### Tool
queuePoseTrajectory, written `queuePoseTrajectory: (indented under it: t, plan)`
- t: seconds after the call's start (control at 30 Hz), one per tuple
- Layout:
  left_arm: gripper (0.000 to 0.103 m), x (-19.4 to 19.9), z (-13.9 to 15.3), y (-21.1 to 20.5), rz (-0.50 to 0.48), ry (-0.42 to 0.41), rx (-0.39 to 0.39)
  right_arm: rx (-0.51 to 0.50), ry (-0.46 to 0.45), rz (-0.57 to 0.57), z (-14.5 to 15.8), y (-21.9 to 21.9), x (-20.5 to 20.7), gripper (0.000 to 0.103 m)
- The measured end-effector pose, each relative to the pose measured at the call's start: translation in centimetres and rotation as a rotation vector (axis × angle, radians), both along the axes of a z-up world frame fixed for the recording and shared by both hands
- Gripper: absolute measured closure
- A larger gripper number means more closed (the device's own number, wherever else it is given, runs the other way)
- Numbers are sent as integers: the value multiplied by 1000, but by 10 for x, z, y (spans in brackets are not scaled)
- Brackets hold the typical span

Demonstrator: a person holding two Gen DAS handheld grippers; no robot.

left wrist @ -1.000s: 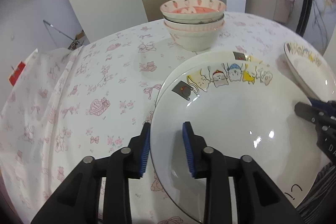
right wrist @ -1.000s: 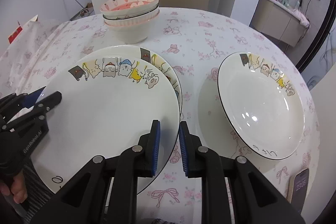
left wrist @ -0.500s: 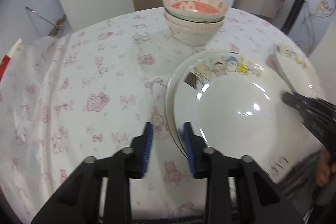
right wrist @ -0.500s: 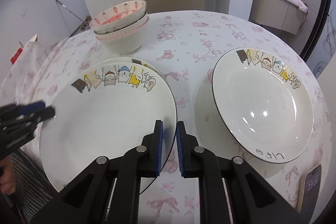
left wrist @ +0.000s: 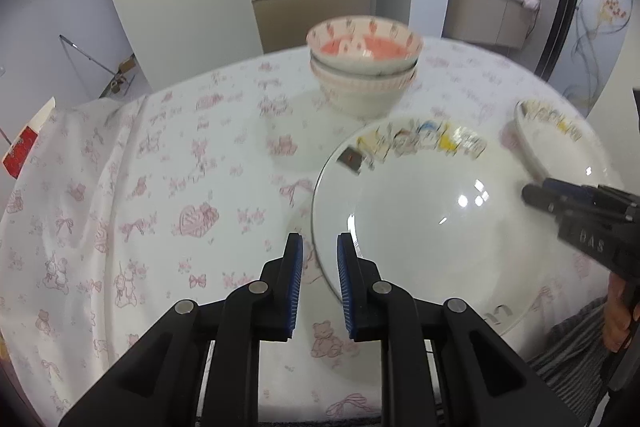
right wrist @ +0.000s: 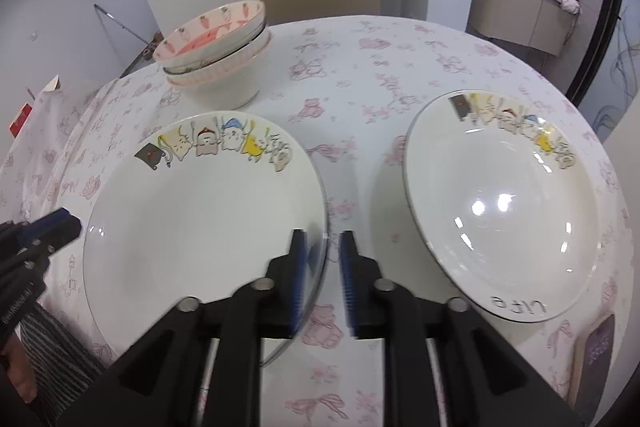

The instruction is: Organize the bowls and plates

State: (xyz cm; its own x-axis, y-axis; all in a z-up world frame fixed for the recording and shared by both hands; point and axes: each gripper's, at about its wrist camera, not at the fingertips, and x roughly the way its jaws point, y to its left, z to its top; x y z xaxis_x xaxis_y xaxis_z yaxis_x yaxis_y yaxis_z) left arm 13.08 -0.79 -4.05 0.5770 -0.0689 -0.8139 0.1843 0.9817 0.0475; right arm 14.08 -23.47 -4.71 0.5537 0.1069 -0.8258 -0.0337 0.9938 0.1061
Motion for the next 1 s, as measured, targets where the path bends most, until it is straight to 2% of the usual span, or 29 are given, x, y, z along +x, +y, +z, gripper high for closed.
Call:
queuePoseTrajectory:
  t: [0.1,0.17,0.2,0.23,0.3,0.4,0.6,0.73,0.87,1.0]
  plan:
    - [68,-6,17,-10,-23,-66,-22,21,-68,-12,22,-19,-17,63]
    - [51,-11,31,-22,-44,-126,-35,40,-115,-31,39,-36,-28,49]
    - [34,-14,38,-28,-55,-156,-52,50,-143,-49,49,-46,-35,41]
    - [23,-19,46,-37,-73,-194,-76,59,-174,-69,59,-57,-42,40]
    - [16,-27,59,-55,-105,-249,-103,63,-223,-99,76,-76,-55,38]
    - [16,-31,70,-85,-157,-277,-137,55,-289,-155,96,-107,-70,27]
    - [16,-22,73,-145,-190,-274,-210,69,-325,-246,102,-161,-80,26]
    - [16,-4,60,-186,-199,-209,-185,117,-316,-311,89,-196,-76,26]
    - [16,15,36,-214,-165,-131,-170,178,-284,-364,64,-222,-65,26]
    - [16,36,7,-221,-129,-18,-216,255,-222,-385,33,-241,-49,29]
